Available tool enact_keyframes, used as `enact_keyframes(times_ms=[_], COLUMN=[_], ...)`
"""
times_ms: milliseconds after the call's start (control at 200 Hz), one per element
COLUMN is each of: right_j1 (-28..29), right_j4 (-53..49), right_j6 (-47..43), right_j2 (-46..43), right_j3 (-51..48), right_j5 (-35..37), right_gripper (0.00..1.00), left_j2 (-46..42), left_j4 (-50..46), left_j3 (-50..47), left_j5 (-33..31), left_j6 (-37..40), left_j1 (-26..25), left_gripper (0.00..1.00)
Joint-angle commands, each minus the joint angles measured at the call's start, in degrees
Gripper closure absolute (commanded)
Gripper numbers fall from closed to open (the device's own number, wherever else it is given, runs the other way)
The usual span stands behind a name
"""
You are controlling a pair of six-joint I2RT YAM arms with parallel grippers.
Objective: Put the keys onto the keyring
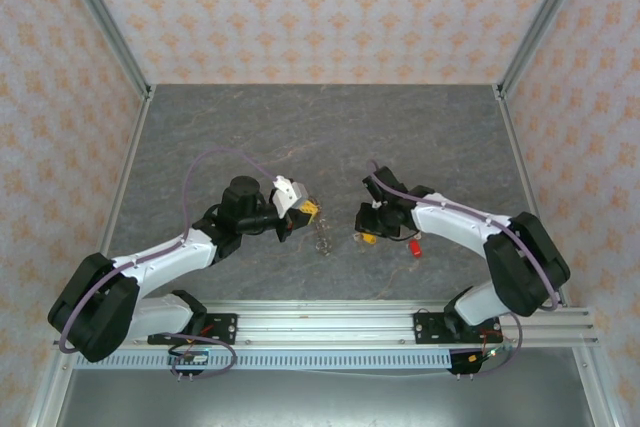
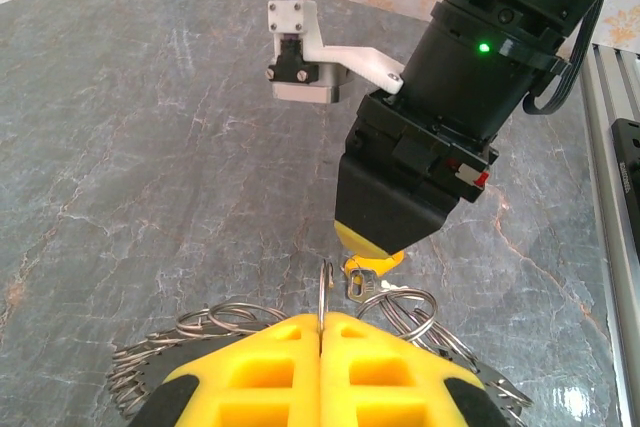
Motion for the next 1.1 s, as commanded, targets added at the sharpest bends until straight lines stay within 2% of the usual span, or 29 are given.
enact_keyframes(times_ms=[0, 155, 260, 621, 851, 1096], right_j1=[0.7, 1.5, 1.6, 1.9, 2.0, 2.0], right_j4=[-1.7, -2.2, -2.3, -3.1, -3.7, -3.2], right_j6=[1.6, 1.4, 1.2, 0.7, 0.0, 0.0], right_j2=[2.2, 4.3, 5.0, 6.2, 6.7, 6.5], right_j3=[2.6, 3.5, 3.5, 4.0, 5.1, 4.8], right_j5=[0.1, 1.5, 2.1, 3.9, 4.4, 5.0], right_gripper=[0.73, 0.80, 0.82, 0.80, 0.86, 0.86], left_j2=[-1.1, -1.0, -1.1, -1.2, -1.8, -1.7], left_j4=[3.3, 3.0, 2.6, 0.8, 0.1, -0.3], left_j3=[0.0, 0.0, 0.2, 0.8, 0.9, 0.9], left_j5=[-0.9, -1.1, -1.0, -1.1, -1.7, -1.7], left_j6=[-0.3, -0.2, 0.0, 0.6, 0.8, 0.9], left_j1=[-0.1, -0.1, -0.1, -0.4, -0.5, -0.6], left_gripper=[1.00, 1.00, 1.00, 1.00, 1.00, 1.00])
